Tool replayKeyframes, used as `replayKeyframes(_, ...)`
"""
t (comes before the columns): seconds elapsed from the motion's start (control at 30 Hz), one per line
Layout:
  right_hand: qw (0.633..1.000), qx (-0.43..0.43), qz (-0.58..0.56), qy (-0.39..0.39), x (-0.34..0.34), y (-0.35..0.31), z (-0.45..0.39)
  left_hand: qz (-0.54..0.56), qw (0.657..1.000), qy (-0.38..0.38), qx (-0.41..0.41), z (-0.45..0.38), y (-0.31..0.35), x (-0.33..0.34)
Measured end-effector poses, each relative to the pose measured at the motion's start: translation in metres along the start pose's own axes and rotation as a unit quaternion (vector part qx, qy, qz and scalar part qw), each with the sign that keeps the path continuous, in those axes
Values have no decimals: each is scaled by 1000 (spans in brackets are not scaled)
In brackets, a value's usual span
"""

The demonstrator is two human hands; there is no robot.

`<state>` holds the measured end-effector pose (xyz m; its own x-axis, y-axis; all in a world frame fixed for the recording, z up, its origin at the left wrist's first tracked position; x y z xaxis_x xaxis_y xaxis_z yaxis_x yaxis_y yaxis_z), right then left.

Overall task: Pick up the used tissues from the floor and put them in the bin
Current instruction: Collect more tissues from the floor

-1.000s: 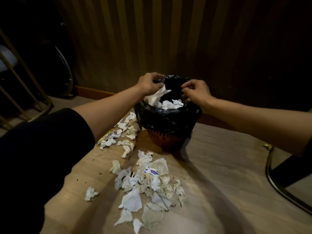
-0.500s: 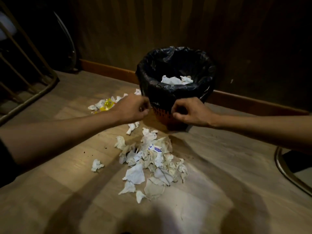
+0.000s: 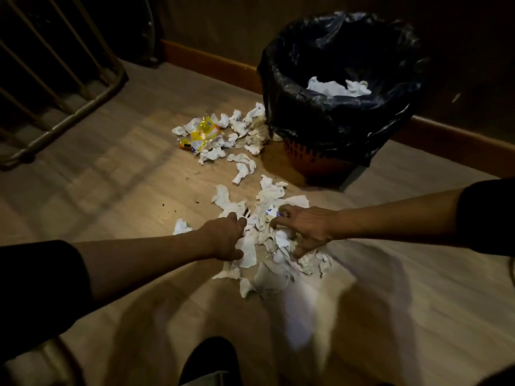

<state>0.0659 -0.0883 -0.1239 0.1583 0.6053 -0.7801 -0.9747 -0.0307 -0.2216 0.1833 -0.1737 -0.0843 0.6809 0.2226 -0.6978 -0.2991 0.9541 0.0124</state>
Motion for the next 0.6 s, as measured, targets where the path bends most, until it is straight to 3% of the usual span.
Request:
replayKeyframes(0.17, 996, -69, 58, 22, 5, -20, -19, 27, 997, 4, -69, 4, -26, 40)
replayKeyframes(0.33, 996, -55, -59, 28, -20, -13, -22, 42, 996, 57, -55, 2, -19, 45)
replayKeyframes(0.6, 973, -33, -118, 197, -57, 26, 30, 3, 999, 43, -28, -44, -17, 38)
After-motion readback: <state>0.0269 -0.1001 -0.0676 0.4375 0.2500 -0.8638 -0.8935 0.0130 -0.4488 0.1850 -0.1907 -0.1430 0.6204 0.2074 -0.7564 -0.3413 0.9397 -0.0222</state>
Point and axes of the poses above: each hand's wrist, its own z-axis away from the middle knuckle, its own x-axis out of the palm, y = z × x, the point moved 10 cm from there along -z, towards the middle knuckle, and after that the axes turned 7 degrees about -y, right-handed, at the moved point
